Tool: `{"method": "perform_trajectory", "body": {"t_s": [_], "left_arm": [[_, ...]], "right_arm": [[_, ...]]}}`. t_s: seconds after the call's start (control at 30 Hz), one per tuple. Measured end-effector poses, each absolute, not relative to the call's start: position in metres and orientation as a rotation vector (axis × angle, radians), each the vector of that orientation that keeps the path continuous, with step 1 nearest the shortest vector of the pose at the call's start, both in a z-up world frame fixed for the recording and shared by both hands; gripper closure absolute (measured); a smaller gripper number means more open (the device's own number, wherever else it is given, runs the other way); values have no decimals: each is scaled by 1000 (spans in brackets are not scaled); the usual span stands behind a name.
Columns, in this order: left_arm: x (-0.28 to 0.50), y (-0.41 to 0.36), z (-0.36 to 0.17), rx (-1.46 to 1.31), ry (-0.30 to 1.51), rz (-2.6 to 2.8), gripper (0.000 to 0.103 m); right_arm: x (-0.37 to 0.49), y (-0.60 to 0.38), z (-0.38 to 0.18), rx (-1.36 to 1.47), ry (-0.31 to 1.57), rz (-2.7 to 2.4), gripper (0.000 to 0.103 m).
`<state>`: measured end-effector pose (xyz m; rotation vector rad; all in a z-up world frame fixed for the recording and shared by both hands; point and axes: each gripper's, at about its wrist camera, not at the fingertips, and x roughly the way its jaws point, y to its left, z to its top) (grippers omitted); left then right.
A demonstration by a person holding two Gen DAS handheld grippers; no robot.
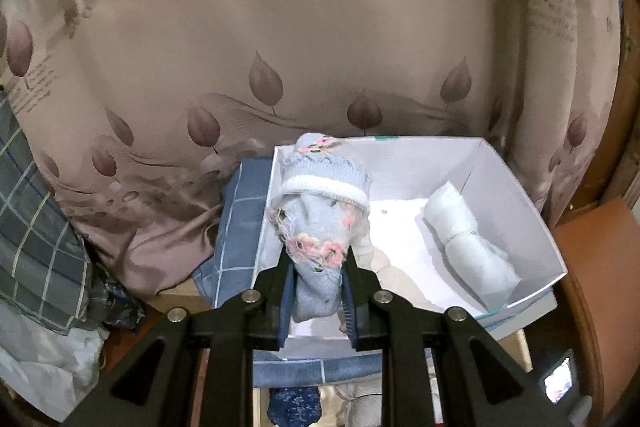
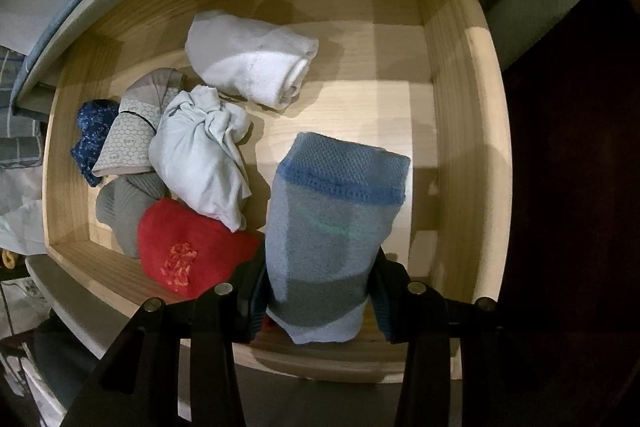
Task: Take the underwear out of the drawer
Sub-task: 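Carry the grey floral underwear with the left tool into the white box and release, then lift the blue sock with the right tool toward the white box while the left tool returns to the drawer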
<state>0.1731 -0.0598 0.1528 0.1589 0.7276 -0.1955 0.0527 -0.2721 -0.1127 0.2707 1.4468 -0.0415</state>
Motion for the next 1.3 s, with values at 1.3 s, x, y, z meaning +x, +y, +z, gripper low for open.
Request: {"method": "perform_trajectory", "body": {"t_s": [1.3], "left_arm": [[118,-12,95,147,872,-124,52]], "right_arm": [[49,-279,-99,316,1352,-64,63]]}}
